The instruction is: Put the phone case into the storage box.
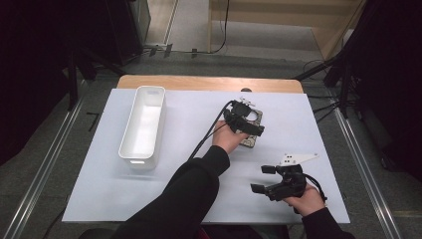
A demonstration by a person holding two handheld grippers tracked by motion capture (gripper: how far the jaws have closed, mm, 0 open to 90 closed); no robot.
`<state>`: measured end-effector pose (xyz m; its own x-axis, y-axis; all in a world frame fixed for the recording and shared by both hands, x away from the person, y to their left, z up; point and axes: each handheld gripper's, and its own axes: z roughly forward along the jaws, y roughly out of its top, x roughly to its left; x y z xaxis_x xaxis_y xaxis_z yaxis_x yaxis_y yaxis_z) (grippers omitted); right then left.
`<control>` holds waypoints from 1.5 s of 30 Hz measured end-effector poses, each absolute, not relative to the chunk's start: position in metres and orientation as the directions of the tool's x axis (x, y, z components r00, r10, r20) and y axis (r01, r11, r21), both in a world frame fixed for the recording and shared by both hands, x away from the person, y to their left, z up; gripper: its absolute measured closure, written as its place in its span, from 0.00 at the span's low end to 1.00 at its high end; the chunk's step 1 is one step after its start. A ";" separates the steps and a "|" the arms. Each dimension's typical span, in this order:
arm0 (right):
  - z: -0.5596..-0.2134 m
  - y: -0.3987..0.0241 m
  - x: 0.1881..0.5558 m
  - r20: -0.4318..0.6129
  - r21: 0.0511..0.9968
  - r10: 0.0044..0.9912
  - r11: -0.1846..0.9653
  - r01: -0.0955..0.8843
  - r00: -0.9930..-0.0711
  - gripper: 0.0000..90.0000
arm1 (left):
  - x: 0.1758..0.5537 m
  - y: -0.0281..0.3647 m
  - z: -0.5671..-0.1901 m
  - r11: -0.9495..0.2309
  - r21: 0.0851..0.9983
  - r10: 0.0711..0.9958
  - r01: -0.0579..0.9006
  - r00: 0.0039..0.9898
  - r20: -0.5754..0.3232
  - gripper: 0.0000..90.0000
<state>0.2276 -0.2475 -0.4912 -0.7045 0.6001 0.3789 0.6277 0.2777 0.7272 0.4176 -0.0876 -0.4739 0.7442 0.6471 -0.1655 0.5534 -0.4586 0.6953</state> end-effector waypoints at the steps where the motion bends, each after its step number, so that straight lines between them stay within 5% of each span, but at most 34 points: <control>1: -0.491 -0.247 0.228 0.380 0.727 0.599 0.277 0.629 -0.704 0.10 | 0.418 -0.088 -0.474 -0.461 0.696 0.647 0.550 0.746 -0.161 0.00; 45: -0.491 -0.248 0.227 0.384 0.730 0.591 0.275 0.626 -0.709 0.10 | 0.425 -0.099 -0.494 -0.432 0.663 0.707 0.611 0.686 -0.171 0.00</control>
